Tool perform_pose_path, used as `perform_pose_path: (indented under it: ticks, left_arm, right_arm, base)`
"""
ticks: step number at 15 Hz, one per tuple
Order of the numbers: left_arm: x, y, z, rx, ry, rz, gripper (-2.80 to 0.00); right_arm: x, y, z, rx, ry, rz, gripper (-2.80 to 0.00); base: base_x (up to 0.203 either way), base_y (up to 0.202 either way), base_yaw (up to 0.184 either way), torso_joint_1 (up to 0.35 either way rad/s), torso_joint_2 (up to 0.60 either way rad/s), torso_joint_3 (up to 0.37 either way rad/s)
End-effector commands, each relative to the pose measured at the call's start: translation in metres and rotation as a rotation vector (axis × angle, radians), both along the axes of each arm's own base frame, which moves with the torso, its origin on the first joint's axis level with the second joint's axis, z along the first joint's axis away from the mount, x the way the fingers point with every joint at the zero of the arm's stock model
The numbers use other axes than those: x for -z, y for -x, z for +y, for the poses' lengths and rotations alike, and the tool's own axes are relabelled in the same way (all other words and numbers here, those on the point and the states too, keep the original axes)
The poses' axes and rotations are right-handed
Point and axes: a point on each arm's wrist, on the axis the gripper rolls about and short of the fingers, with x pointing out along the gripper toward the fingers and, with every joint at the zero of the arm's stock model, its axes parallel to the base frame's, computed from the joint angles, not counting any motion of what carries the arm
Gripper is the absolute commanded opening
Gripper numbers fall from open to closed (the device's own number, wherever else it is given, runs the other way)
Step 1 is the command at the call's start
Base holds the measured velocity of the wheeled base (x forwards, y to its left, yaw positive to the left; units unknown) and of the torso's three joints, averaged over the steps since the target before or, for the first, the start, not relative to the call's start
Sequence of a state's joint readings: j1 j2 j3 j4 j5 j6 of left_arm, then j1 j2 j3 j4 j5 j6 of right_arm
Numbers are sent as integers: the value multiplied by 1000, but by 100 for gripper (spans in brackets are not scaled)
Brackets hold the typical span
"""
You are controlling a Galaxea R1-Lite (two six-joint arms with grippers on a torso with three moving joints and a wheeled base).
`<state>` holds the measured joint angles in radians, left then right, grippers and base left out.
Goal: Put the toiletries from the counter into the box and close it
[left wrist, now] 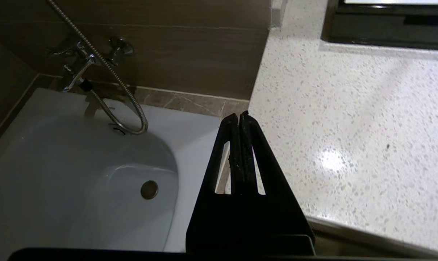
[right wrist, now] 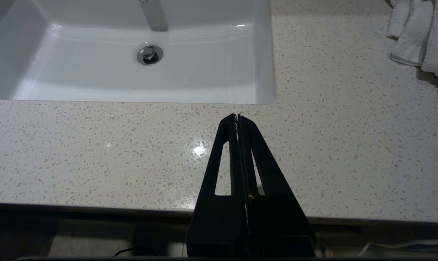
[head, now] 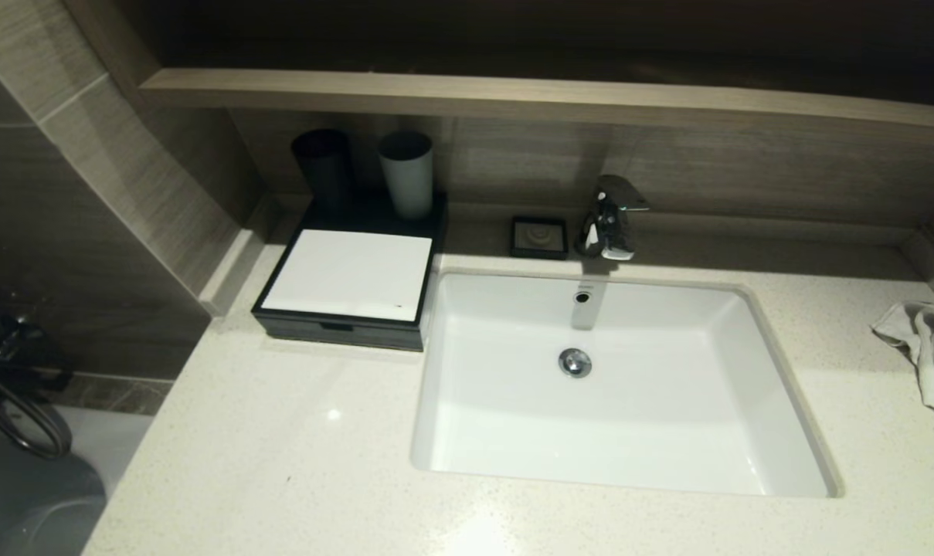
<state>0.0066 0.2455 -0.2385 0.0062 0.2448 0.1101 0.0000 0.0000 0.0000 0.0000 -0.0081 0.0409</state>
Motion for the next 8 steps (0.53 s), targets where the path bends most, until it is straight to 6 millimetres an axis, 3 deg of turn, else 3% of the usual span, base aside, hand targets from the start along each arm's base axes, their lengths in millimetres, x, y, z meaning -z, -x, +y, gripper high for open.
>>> perform_pose_path:
  ticks: [1, 8]
  left_arm:
    - [6, 10, -1, 28, -14, -40, -280]
    - [24, 15, -7, 333, -13, -32, -280]
  right_arm:
    - [0, 0, 0, 0, -1, 1, -280]
    - [0, 0, 0, 0, -1, 0, -280]
  base:
    - [0, 0, 0, 0, 0, 0]
    - [0, 0, 0, 0, 0, 0]
